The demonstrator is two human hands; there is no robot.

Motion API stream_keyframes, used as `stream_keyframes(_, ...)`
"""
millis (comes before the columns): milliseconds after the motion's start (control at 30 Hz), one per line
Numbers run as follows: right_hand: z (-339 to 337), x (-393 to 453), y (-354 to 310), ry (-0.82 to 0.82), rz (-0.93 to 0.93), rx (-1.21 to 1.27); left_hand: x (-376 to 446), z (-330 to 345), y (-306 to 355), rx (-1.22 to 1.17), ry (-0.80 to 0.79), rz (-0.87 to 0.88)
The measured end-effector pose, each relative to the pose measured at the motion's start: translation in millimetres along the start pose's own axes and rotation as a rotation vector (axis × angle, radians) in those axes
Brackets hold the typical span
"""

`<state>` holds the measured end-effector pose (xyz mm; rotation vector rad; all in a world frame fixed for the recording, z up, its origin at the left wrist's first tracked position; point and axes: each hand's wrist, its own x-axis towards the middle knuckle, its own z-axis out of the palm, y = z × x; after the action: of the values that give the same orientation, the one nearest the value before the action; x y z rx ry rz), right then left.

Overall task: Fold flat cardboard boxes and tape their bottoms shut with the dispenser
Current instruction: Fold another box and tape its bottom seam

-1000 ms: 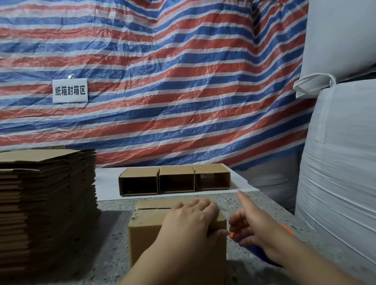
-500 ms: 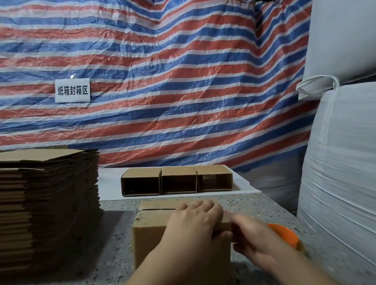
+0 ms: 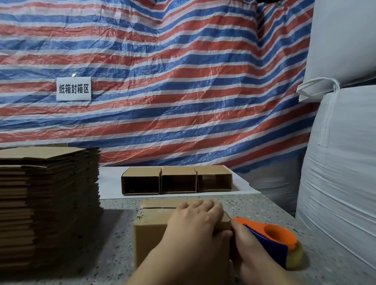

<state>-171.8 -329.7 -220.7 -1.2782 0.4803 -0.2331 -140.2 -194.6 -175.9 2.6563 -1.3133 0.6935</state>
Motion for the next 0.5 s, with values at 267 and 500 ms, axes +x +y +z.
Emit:
stream_keyframes(267,3,-12,8,0.067,-0.184,-0.045,0,-1,1,-0.026,-0.021,-0.002)
stream_keyframes(500,15,-22,22,0.194,-0.191,-0.151,0,-4,3,-0.049,-0.017,-0.022)
